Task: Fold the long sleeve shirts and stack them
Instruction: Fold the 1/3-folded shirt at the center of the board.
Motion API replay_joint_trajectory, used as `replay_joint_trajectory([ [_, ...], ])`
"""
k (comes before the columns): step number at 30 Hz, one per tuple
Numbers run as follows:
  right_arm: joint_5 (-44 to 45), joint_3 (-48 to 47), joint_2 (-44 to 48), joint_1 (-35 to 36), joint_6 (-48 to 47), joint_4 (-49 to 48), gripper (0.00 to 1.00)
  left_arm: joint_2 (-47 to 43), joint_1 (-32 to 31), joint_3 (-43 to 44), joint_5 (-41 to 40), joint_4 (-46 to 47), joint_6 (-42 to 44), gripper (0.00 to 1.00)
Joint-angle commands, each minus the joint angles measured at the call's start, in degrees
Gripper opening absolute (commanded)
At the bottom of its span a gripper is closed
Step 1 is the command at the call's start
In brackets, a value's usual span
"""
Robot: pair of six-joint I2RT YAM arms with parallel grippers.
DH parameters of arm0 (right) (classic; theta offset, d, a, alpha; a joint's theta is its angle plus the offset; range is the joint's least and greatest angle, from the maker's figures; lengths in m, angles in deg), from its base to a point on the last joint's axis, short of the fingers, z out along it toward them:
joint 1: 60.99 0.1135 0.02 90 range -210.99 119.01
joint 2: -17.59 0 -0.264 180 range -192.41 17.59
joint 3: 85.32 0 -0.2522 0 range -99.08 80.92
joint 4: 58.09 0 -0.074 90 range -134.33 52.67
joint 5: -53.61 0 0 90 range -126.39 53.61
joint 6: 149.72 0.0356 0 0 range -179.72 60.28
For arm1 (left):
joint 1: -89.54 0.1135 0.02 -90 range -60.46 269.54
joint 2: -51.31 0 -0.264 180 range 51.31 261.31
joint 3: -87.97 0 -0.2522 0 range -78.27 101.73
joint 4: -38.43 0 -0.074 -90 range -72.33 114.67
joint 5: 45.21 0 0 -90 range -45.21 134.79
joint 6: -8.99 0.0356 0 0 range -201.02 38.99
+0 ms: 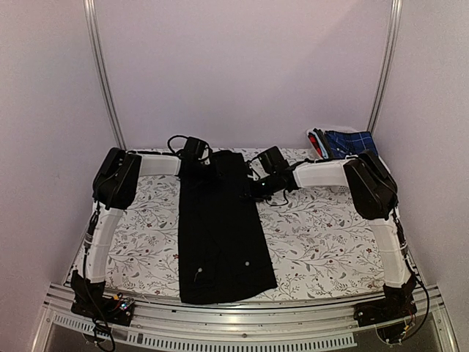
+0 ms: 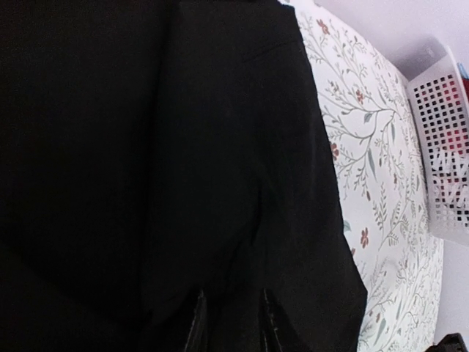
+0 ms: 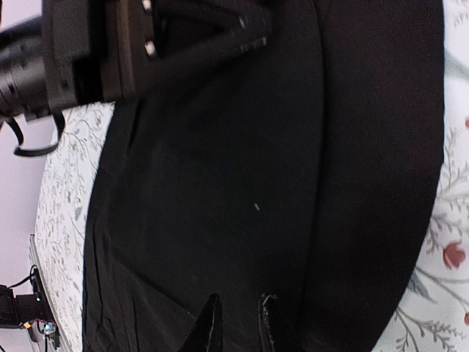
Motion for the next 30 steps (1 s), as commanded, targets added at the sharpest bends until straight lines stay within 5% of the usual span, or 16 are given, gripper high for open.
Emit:
replay_joint_trajectory([
  [1, 1.1, 6.9, 5.7, 0.0, -0.6, -0.5, 0.17, 6.0, -0.1, 6.1, 3.4, -3.7, -1.5, 0.25],
  [16, 2.1, 19.6, 19.9, -3.2, -3.1, 0.1, 0.22, 19.9, -1.8, 30.1, 9.1, -7.6, -3.1, 0.27],
  [24, 3.2, 21.4, 25.3, -3.3, -4.4, 1.3, 0.31, 11.2, -1.2, 30.0, 8.0, -8.1, 2.2, 0.43],
  [30, 3.8, 23.9, 29.6, -3.3, -4.4, 1.1, 0.47, 1.2, -1.6, 23.6, 5.9, -7.8, 4.6, 0.59],
])
